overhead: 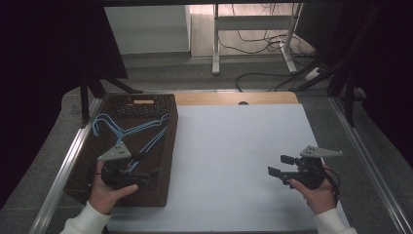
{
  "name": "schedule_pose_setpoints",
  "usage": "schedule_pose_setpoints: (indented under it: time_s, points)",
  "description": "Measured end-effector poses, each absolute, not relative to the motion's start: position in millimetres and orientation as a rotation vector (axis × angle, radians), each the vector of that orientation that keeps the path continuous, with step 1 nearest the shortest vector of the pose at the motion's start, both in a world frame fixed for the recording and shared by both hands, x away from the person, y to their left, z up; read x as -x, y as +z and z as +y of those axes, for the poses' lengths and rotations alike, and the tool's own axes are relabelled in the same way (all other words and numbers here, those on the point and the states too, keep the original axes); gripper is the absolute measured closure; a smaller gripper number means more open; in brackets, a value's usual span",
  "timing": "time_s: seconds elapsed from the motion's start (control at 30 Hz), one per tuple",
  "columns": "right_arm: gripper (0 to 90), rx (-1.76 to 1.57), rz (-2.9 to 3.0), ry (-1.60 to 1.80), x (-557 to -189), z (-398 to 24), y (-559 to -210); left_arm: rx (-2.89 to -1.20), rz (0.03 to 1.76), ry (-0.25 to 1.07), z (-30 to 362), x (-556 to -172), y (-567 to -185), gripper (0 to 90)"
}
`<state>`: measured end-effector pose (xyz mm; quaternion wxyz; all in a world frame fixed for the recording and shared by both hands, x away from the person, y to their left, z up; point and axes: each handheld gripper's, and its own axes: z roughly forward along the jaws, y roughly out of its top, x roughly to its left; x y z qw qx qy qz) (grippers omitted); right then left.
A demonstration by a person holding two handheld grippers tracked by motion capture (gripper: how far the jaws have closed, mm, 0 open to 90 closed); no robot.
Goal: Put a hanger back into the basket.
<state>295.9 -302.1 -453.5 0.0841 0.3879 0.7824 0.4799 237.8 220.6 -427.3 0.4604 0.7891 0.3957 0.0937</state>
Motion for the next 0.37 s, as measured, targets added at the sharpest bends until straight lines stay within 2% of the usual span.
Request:
schedule_pose_setpoints:
  time_s: [0.37]
  points:
    - [19.0,-1.116,2.354,1.401,-294.2,-296.4,-456.0,-1.929,0.992,0.216,223.4,-239.8,-431.2,17.7]
